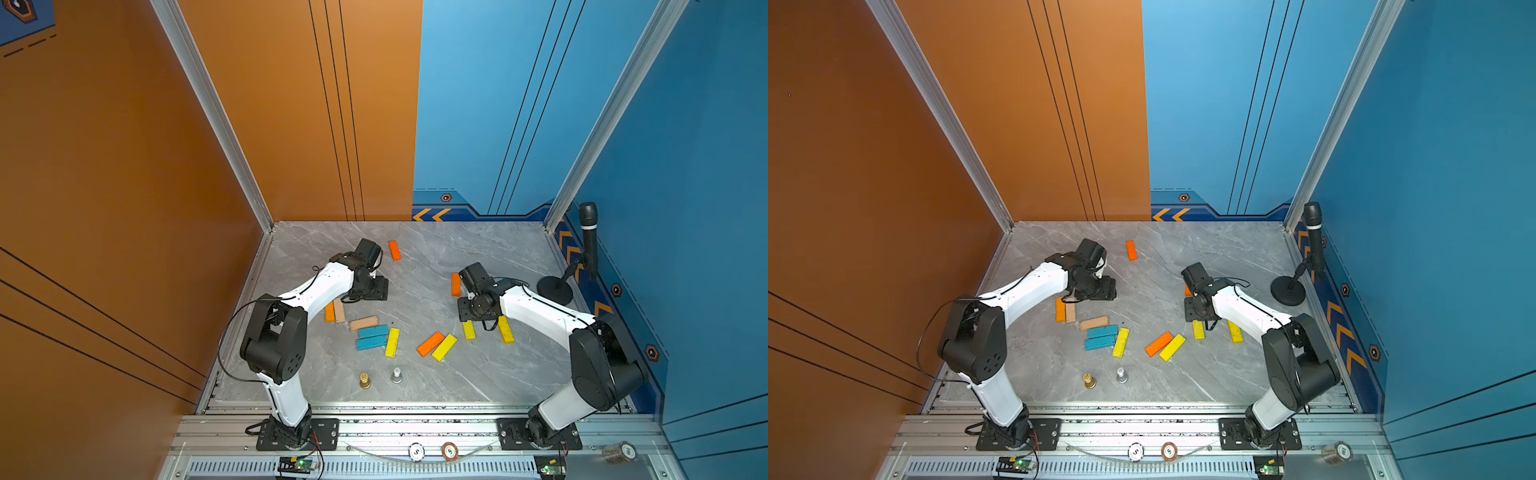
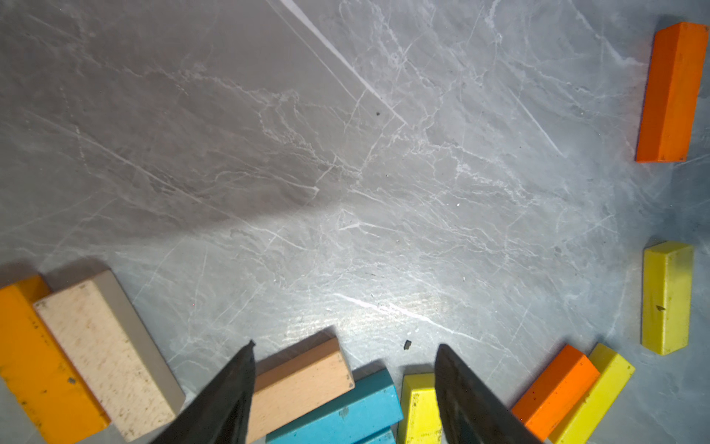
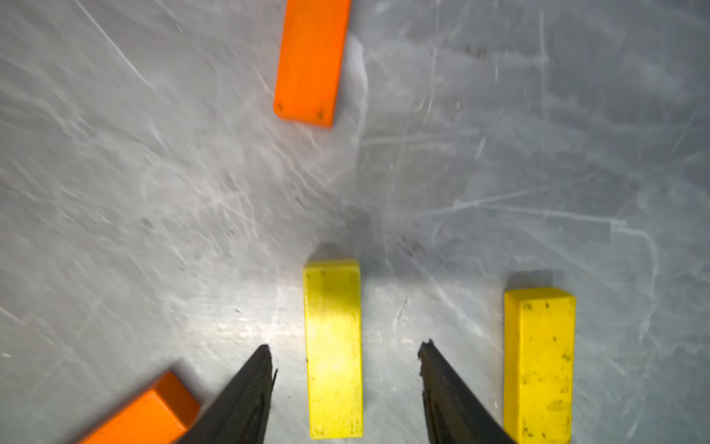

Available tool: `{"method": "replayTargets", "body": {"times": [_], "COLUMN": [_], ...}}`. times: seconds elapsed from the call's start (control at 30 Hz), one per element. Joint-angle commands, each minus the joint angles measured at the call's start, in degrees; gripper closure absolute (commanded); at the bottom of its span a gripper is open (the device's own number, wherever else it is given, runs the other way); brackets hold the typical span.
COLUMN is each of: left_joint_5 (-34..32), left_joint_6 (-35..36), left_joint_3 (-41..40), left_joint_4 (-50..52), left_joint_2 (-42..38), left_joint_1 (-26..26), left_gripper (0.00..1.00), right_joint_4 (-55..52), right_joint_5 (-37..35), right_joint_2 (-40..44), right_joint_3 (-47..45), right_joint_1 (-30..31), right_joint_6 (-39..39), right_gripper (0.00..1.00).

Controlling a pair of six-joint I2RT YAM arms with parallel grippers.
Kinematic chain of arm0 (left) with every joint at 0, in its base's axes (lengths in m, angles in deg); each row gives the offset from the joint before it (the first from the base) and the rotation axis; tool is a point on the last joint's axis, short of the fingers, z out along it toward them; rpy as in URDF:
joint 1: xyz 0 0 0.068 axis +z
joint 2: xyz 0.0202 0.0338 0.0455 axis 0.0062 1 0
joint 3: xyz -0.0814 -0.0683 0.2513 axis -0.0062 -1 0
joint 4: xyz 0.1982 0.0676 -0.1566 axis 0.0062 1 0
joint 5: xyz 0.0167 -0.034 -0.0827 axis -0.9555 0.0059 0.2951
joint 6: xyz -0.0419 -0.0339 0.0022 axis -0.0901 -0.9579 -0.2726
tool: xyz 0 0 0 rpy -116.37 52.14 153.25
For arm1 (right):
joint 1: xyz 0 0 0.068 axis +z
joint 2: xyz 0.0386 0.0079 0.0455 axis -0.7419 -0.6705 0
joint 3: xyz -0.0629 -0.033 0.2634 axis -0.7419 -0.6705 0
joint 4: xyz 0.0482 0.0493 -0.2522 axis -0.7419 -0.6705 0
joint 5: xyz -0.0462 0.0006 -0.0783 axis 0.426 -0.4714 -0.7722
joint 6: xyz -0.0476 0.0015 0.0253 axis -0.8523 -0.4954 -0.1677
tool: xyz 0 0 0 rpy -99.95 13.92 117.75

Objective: Assemble the number 6 with building blocks
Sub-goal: Pick up the building block from the center of the board.

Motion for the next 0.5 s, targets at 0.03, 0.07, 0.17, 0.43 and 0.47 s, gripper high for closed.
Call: {"method": "replayTargets", "body": {"times": [0.03, 0.07, 0.17, 0.43, 0.47], "left_joint_5": [1.19, 1.14, 0.98, -0.23, -0.23], "left_joint_6": [-0.65, -0.65, -0.65, -0.52, -0.52], "left_joint_3": [-0.48, -0.48, -0.65, -0.97, -1.05], "left_joint_4": [-0.01, -0.05, -0.18, -0.45, -0.45], "left_joint_2": [-1.93, -2.02, -2.49, -3.54, -3.70], "left_joint_1": [-0.66, -0.75, -0.91, -1.00, -1.01], "left_gripper": [0.26, 0.26, 0.26, 0.26, 0.26], "right_joint_4": [-0.90, -0.66, -0.43, 0.34, 0.33], "right_joint_5": [2.89, 3.24, 3.39, 2.35, 2.12], "right_joint_2": [1.16, 0.92, -0.25, -5.21, -5.78], "right_joint_3": [-3.24, -3.53, -3.65, -1.80, -1.51], "right_joint_1": [0.68, 0.77, 1.23, 2.87, 3.05], "right_joint_6": [1.12, 1.12, 0.70, 0.70, 0.68], "right_gripper": [0.40, 0.40, 0.41, 0.46, 0.47]}}
